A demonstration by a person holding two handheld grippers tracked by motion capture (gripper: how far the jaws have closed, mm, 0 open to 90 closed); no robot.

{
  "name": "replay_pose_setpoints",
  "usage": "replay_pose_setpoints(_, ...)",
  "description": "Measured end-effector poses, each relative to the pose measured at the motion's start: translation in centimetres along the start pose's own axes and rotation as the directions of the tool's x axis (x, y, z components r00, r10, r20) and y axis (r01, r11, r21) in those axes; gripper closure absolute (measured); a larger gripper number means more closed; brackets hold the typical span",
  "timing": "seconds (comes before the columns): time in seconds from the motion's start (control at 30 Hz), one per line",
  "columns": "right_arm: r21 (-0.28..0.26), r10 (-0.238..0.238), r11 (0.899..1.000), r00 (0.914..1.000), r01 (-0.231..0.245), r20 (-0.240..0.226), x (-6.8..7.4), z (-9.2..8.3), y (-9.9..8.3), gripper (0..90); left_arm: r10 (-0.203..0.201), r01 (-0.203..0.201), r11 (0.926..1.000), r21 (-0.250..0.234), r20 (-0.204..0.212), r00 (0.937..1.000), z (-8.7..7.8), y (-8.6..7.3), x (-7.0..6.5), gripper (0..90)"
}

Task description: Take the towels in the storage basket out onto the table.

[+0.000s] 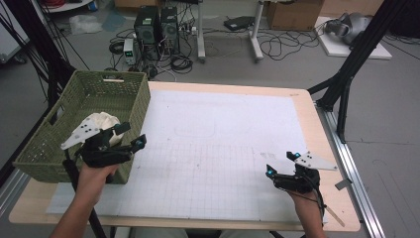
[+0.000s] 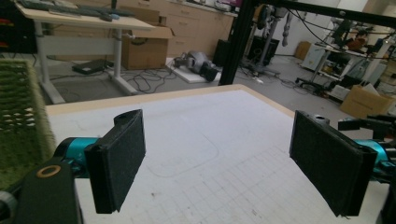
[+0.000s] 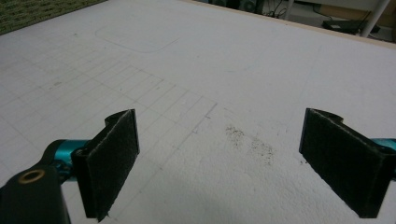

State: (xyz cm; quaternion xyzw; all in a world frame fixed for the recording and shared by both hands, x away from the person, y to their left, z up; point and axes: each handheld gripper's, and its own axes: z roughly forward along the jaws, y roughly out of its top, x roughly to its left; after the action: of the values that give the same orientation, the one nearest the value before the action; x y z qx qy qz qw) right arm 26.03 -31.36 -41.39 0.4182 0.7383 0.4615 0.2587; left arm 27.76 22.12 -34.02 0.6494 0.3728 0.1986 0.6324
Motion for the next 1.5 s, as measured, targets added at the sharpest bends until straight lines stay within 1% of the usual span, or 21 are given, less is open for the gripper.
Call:
replay_pose_setpoints(0.13,0.0,-0.002,1.0,1.0,0.002,-0.001,0.0,0.0,0.0,11.4,0.024,-0.024,0.9996,-0.013,-0.036,0.9991,-1.0,1.5,1.1,18.9)
replay_pose_setpoints(0.33,0.002,-0.002,1.0,1.0,0.002,0.001,0.0,0.0,0.0,11.4,0.051,-0.056,0.9977,-0.039,-0.116,0.992,-2.6,4.0,3.7,19.0)
replay_pose_setpoints(0.43,0.007,-0.007,1.0,1.0,0.007,0.005,-0.1,-0.1,-0.1,11.4,0.039,-0.044,0.9984,-0.034,-0.147,0.9884,-3.1,4.6,5.5,19.0)
replay_pose_setpoints(0.63,0.012,0.007,1.0,1.0,-0.007,0.005,-0.1,0.0,-0.1,11.4,0.028,-0.022,0.9994,0.028,-0.236,0.9714,-3.4,4.5,8.7,19.0)
replay_pose_setpoints(0.8,0.016,0.005,1.0,1.0,-0.005,0.002,0.1,0.1,-0.1,11.4,0.019,0.019,0.9928,0.118,-0.308,0.9513,-1.8,3.7,11.1,18.9)
replay_pose_setpoints(0.83,0.016,0.005,1.0,1.0,-0.005,0.002,0.1,0.1,-0.1,11.4,0.019,0.019,0.9928,0.118,-0.308,0.9513,-1.8,3.7,11.1,18.6)
replay_pose_setpoints(0.87,0.014,-0.001,1.0,1.0,0.001,0.004,0.0,0.1,-0.1,11.4,0.019,0.04,0.9852,0.167,-0.338,0.941,-1.0,3.2,11.8,18.4)
replay_pose_setpoints(0.9,0.014,-0.001,1.0,1.0,0.001,0.004,0.0,0.1,-0.1,11.4,0.019,0.04,0.9852,0.167,-0.338,0.941,-1.0,3.2,11.8,18.4)
replay_pose_setpoints(0.93,0.011,0.0,1.0,1.0,0.0,0.004,0.0,0.1,-0.1,11.4,0.011,0.07,0.9775,0.199,-0.382,0.924,-0.3,2.7,12.5,18.4)
replay_pose_setpoints(0.97,0.013,0.006,1.0,1.0,-0.007,0.005,0.0,0.1,-0.1,11.4,0.011,0.07,0.9775,0.199,-0.382,0.924,-0.3,2.7,12.5,18.4)
replay_pose_setpoints(1.0,0.011,0.005,1.0,1.0,-0.005,0.005,0.0,0.0,-0.2,11.4,0.011,0.094,0.9678,0.233,-0.414,0.91,0.2,2.1,13.1,18.4)
replay_pose_setpoints(1.03,0.012,0.004,1.0,1.0,-0.004,0.007,-0.1,0.0,-0.2,11.4,0.011,0.104,0.9629,0.249,-0.423,0.9059,0.5,1.7,13.3,18.4)
replay_pose_setpoints(1.07,0.012,0.004,1.0,1.0,-0.004,0.007,-0.1,0.0,-0.2,11.4,0.011,0.104,0.9629,0.249,-0.423,0.9059,0.5,1.7,13.3,18.4)
replay_pose_setpoints(1.1,0.013,0.009,1.0,0.9999,-0.009,0.009,-0.2,-0.1,-0.2,11.4,0.011,0.115,0.9563,0.269,-0.426,0.9047,0.7,1.4,13.6,18.4)
replay_pose_setpoints(1.13,0.013,0.009,1.0,0.9999,-0.009,0.009,-0.2,-0.1,-0.2,11.4,0.011,0.124,0.9516,0.281,-0.434,0.9007,0.8,1.1,13.8,18.4)
replay_pose_setpoints(1.17,0.011,0.012,1.0,0.9999,-0.012,0.012,-0.3,-0.1,-0.3,11.4,-0.014,0.167,0.9398,0.298,-0.453,0.8914,1.1,0.6,14.2,18.4)
replay_pose_setpoints(1.2,0.01,0.01,1.0,0.9999,-0.011,0.012,-0.4,-0.1,-0.3,11.4,-0.014,0.167,0.9398,0.298,-0.453,0.8914,1.1,0.6,14.2,18.4)
replay_pose_setpoints(1.27,0.011,0.008,1.0,0.9999,-0.008,0.013,-0.4,-0.1,-0.3,11.4,-0.034,0.213,0.9211,0.326,-0.478,0.8778,1.3,0.3,14.6,18.4)
replay_pose_setpoints(1.4,0.014,0.006,1.0,0.9999,-0.006,0.009,-0.3,0.0,-0.3,11.4,-0.019,0.274,0.8764,0.396,-0.54,0.8413,1.8,-0.4,15.3,18.8)
replay_pose_setpoints(1.43,0.014,0.007,1.0,0.9999,-0.007,0.008,-0.2,0.0,-0.2,11.4,-0.018,0.287,0.8668,0.408,-0.55,0.835,1.9,-0.5,15.4,19.0)
replay_pose_setpoints(1.5,0.013,0.001,1.0,1.0,-0.001,0.006,-0.1,0.0,-0.2,11.4,-0.015,0.307,0.8456,0.436,-0.556,0.8309,2.1,-0.9,15.5,19.0)
